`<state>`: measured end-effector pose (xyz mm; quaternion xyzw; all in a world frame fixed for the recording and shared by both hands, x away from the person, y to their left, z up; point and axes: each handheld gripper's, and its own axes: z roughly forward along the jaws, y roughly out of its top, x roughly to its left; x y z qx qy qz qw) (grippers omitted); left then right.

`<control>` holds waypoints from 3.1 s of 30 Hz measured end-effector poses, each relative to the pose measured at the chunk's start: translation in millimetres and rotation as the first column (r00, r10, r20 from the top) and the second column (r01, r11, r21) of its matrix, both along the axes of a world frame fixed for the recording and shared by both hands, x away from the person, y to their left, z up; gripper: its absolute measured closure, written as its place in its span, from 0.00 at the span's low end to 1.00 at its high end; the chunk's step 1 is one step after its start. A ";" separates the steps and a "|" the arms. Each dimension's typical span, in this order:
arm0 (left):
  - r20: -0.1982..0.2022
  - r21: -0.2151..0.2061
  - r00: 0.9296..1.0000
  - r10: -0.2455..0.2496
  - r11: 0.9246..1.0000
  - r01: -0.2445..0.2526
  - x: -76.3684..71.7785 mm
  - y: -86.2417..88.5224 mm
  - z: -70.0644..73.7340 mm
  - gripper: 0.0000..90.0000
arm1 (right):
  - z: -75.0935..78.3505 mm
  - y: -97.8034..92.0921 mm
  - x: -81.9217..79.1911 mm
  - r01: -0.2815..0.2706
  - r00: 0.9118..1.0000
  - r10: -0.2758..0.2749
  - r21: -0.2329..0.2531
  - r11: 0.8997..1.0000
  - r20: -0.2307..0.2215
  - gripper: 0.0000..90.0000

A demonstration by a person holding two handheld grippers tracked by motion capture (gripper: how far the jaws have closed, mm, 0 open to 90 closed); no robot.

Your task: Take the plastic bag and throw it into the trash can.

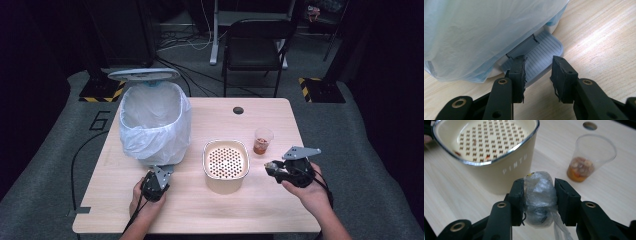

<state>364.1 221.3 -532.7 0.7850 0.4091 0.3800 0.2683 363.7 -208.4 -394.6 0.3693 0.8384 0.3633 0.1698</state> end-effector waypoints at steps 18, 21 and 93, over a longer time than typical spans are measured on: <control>0.001 -0.001 1.000 0.000 1.000 0.000 0.0 0.1 0.0 0.71 | 49.7 41.4 45.4 -0.089 0.993 0.080 0.101 0.991 0.090 0.68; 0.000 -0.004 1.000 0.000 1.000 0.000 0.1 0.2 0.0 0.71 | 56.5 56.5 50.2 -0.119 0.989 0.110 0.088 0.989 0.102 0.68; -0.003 0.008 1.000 -0.005 1.000 0.005 0.5 0.8 1.2 0.71 | 117.1 252.7 104.9 -0.367 0.916 0.315 0.201 0.908 0.247 0.68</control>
